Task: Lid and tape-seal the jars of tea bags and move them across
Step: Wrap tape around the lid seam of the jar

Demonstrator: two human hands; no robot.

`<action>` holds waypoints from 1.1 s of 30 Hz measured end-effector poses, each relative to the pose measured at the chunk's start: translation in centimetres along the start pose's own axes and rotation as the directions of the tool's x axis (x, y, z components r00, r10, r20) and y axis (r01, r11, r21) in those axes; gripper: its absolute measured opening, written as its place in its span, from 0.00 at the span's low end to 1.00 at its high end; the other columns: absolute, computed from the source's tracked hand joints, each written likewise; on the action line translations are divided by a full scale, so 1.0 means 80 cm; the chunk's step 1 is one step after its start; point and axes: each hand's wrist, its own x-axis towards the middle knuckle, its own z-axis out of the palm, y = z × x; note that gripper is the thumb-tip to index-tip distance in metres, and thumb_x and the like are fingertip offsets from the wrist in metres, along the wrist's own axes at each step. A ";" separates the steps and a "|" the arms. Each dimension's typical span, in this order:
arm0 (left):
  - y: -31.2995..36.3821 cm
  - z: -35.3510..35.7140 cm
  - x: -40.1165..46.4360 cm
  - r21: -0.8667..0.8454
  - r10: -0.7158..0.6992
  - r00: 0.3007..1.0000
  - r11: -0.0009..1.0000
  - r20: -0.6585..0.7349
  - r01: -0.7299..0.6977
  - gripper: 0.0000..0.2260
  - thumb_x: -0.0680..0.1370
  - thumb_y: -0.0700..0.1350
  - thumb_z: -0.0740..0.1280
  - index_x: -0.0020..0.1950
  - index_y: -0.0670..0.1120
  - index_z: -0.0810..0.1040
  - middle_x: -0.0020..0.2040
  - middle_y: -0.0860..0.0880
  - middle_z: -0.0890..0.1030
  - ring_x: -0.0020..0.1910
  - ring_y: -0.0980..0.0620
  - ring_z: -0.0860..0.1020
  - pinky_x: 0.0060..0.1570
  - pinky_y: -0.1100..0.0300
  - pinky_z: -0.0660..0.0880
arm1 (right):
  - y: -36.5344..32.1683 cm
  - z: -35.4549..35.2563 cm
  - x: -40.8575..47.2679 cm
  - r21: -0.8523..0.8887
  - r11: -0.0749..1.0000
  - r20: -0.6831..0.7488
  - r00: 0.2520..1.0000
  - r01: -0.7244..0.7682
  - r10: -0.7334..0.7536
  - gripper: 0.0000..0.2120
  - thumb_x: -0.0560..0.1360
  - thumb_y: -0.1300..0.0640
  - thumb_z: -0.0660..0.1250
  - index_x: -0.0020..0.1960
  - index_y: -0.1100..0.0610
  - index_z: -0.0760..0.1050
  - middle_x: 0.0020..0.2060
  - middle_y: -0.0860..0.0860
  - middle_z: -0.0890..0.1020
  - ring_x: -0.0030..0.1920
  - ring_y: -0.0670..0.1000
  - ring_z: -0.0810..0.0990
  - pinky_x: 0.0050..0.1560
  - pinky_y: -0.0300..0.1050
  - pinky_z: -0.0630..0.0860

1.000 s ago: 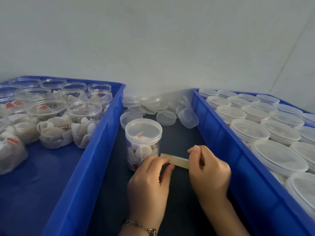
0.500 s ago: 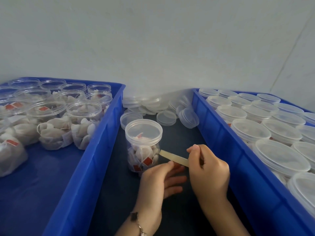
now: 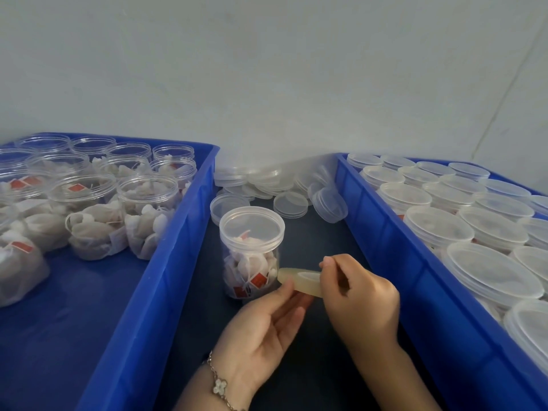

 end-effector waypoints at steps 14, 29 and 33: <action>-0.013 -0.001 0.013 0.065 -0.044 0.993 0.997 0.112 0.037 0.11 0.78 0.43 0.63 0.52 0.42 0.84 0.48 0.43 0.85 0.41 0.50 0.84 0.31 0.62 0.78 | -0.009 0.002 -0.002 0.077 0.977 -0.039 0.978 -0.200 0.204 0.14 0.76 0.56 0.62 0.34 0.59 0.77 0.22 0.49 0.74 0.22 0.50 0.73 0.23 0.51 0.74; -0.022 0.004 0.022 -0.098 -0.075 0.997 0.992 0.028 0.078 0.06 0.77 0.39 0.65 0.47 0.40 0.81 0.36 0.45 0.82 0.29 0.54 0.78 0.27 0.65 0.76 | -0.006 -0.001 -0.001 0.099 0.982 -0.059 0.984 -0.160 0.166 0.12 0.76 0.60 0.65 0.35 0.58 0.78 0.23 0.48 0.74 0.22 0.47 0.73 0.20 0.49 0.73; -0.018 0.005 0.025 0.100 0.031 0.994 0.995 -0.107 -0.021 0.06 0.77 0.39 0.64 0.45 0.40 0.81 0.36 0.45 0.83 0.32 0.52 0.78 0.28 0.62 0.75 | -0.005 -0.001 0.000 0.129 0.976 -0.062 0.981 -0.175 0.185 0.12 0.76 0.58 0.62 0.35 0.58 0.77 0.23 0.48 0.73 0.22 0.47 0.72 0.21 0.49 0.73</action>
